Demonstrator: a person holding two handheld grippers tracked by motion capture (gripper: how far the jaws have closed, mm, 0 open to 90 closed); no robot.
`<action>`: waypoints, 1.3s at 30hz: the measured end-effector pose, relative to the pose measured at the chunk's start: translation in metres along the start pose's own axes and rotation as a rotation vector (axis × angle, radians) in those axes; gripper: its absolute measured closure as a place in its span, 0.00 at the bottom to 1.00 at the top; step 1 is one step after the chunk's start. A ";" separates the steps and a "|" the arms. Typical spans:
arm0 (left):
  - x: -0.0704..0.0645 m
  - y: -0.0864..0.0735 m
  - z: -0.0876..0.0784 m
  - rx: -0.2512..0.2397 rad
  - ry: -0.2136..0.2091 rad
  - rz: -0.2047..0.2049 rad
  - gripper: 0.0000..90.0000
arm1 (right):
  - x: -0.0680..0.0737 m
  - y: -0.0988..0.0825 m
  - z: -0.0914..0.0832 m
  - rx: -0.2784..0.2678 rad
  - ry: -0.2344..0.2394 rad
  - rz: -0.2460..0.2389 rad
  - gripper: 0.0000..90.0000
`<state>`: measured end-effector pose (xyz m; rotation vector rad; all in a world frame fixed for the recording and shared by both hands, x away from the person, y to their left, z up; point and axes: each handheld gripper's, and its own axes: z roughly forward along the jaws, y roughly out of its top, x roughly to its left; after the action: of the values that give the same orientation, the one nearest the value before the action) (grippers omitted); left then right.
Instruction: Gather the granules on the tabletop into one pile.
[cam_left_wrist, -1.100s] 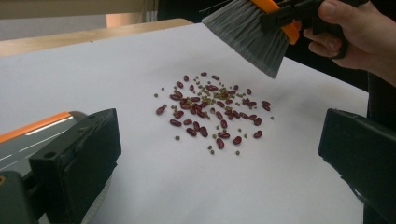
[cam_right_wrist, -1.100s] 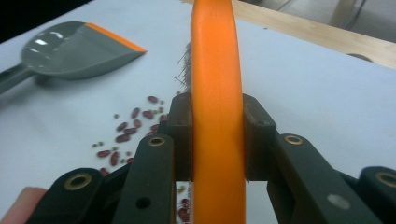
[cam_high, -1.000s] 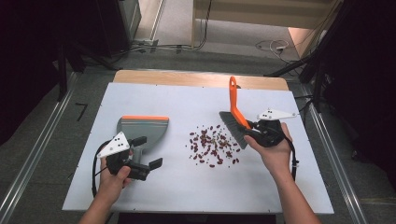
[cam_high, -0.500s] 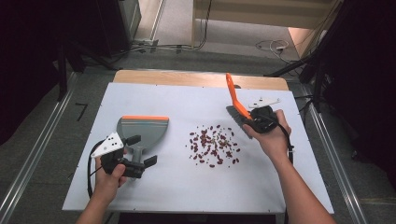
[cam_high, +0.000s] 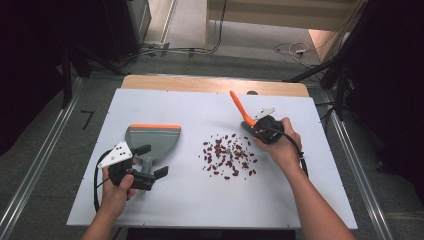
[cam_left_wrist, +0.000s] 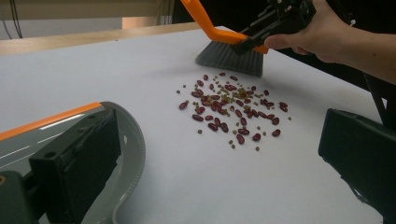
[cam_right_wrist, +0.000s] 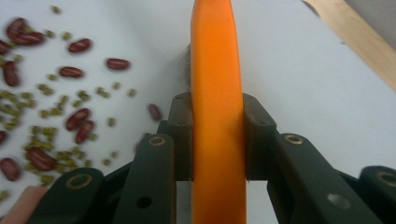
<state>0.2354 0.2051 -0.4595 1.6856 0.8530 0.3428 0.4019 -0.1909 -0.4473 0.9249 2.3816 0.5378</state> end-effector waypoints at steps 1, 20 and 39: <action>0.000 0.000 0.000 0.001 0.000 0.000 0.00 | 0.004 0.001 0.000 0.007 -0.005 -0.009 0.77; -0.001 0.001 0.002 0.002 -0.003 0.003 0.00 | 0.053 -0.009 -0.018 -0.015 0.113 -0.076 0.76; -0.001 0.002 0.001 -0.003 -0.002 0.003 0.00 | 0.043 0.009 -0.039 -0.099 0.108 -0.220 0.77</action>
<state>0.2356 0.2032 -0.4579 1.6838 0.8482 0.3438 0.3560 -0.1617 -0.4258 0.5952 2.4876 0.6267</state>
